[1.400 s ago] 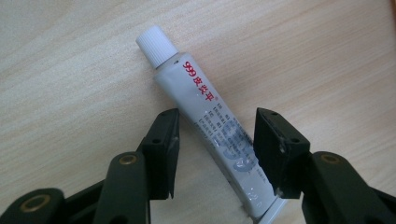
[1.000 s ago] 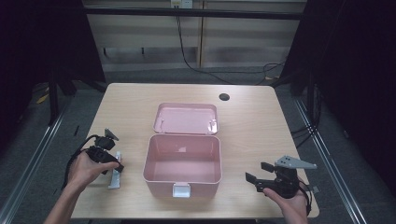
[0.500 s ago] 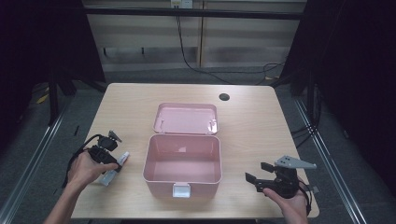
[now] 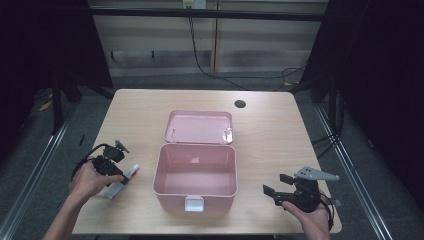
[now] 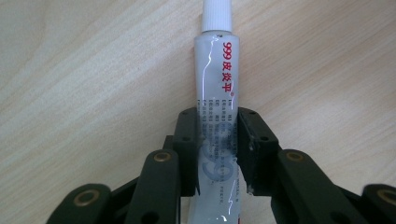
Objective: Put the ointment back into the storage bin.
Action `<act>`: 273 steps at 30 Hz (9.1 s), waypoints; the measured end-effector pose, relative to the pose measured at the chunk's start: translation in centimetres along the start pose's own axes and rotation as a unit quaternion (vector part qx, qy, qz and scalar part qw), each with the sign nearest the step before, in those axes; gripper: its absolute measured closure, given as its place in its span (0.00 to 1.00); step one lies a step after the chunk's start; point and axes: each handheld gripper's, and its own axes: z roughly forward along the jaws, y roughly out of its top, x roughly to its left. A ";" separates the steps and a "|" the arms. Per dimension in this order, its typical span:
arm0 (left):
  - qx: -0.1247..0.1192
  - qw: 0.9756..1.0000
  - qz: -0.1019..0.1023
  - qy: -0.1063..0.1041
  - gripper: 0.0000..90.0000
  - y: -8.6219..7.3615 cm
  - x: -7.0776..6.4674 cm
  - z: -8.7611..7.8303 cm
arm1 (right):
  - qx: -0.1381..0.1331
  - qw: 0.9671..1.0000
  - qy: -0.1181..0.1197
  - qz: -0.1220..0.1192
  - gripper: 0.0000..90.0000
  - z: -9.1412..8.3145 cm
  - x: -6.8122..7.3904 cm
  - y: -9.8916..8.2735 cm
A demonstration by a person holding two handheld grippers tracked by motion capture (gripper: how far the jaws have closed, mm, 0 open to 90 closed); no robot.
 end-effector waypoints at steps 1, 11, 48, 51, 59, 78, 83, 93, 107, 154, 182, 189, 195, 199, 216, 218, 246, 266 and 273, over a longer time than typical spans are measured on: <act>-0.001 1.000 -0.003 -0.006 0.79 0.0 0.0 0.0 | 0.000 1.000 0.000 0.000 0.22 0.0 0.0 0.0; -0.022 0.999 -0.004 -0.033 0.79 -0.4 0.1 -1.4 | 0.000 1.000 0.000 0.000 0.22 0.0 0.0 0.0; -0.031 0.994 0.066 -0.087 0.79 -1.0 -1.8 -5.8 | -0.001 1.000 0.001 0.002 0.22 -0.1 0.0 0.0; -0.034 0.993 0.072 -0.092 0.79 -1.1 -2.0 -6.3 | -0.001 1.000 0.000 0.002 0.21 -0.1 -0.1 0.0; -0.035 0.992 0.079 -0.094 0.79 -1.3 -2.0 -7.1 | -0.002 1.000 0.001 0.002 0.20 -0.1 -0.1 0.0; -0.041 0.992 0.080 -0.087 0.79 -1.4 -2.5 -9.1 | -0.004 1.000 0.003 0.003 0.18 -0.1 -0.1 0.1; -0.048 0.990 0.092 -0.097 0.79 -1.4 -2.7 -9.8 | -0.004 1.000 0.003 0.004 0.18 -0.1 -0.1 0.1; -0.055 0.987 0.110 -0.105 0.79 -1.2 -3.4 -11.4 | -0.006 1.000 0.005 0.001 0.16 -0.2 -0.1 0.1; -0.076 0.985 0.120 -0.102 0.79 -0.2 -5.0 -12.9 | -0.007 1.000 0.006 0.003 0.16 -0.3 -0.1 0.0; -0.072 0.953 0.275 -0.104 0.78 6.1 -14.2 -14.1 | -0.007 1.000 0.011 0.007 0.15 -0.4 -0.3 0.0; -0.024 0.937 0.329 -0.111 0.78 9.5 -18.7 -10.7 | -0.005 1.000 0.013 0.008 0.15 -0.3 -0.3 0.0; -0.017 0.936 0.336 -0.108 0.78 10.2 -19.8 -9.8 | -0.005 1.000 0.014 0.008 0.15 -0.3 -0.3 0.0; -0.006 0.924 0.365 -0.109 0.78 11.0 -21.5 -9.6 | -0.007 1.000 0.014 0.008 0.15 -0.4 -0.3 -0.1; -0.004 0.924 0.368 -0.108 0.78 11.4 -21.5 -8.8 | -0.007 1.000 0.014 0.009 0.15 -0.4 -0.3 -0.1; 0.047 0.914 0.381 -0.128 0.78 11.9 -22.0 -5.1 | -0.006 1.000 0.017 0.008 0.15 -0.4 -0.3 -0.1; 0.053 0.912 0.383 -0.138 0.78 11.9 -22.1 -4.7 | -0.005 1.000 0.015 0.008 0.15 -0.4 -0.3 -0.1; 0.090 0.913 0.359 -0.174 0.78 12.1 -20.9 -0.2 | -0.002 1.000 0.013 0.011 0.15 -0.3 -0.3 -0.1; 0.113 0.909 0.355 -0.188 0.78 12.3 -21.4 2.0 | -0.001 1.000 0.015 0.012 0.15 -0.4 -0.3 -0.1; 0.119 0.911 0.347 -0.187 0.78 12.5 -21.4 2.5 | -0.002 1.000 0.016 0.011 0.15 -0.4 -0.3 -0.1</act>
